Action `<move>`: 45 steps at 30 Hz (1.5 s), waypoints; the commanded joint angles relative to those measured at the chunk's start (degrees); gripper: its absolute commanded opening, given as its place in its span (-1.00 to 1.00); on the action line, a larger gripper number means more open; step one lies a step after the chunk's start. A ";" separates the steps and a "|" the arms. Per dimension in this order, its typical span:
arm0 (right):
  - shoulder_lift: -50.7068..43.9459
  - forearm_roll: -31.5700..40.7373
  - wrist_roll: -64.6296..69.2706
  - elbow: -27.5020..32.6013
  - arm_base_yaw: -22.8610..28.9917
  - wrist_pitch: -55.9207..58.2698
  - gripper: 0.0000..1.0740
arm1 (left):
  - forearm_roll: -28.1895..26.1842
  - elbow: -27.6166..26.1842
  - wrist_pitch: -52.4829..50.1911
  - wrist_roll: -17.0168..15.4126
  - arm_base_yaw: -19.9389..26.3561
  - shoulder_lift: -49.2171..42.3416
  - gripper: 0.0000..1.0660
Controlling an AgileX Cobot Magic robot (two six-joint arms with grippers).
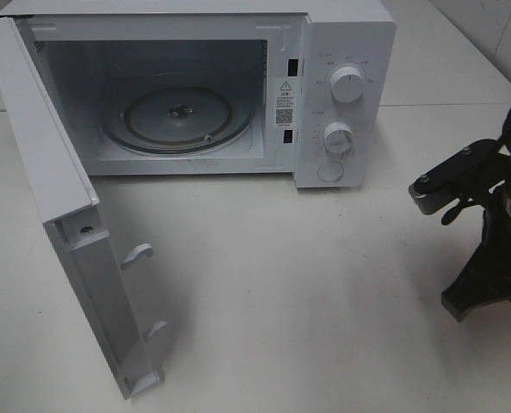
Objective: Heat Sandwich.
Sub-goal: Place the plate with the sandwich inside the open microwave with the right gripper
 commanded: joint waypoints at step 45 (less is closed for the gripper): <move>-6.82 -1.83 -28.07 2.81 27.62 -4.30 -0.96 | -0.34 0.11 -0.52 -0.11 -0.29 -0.92 0.81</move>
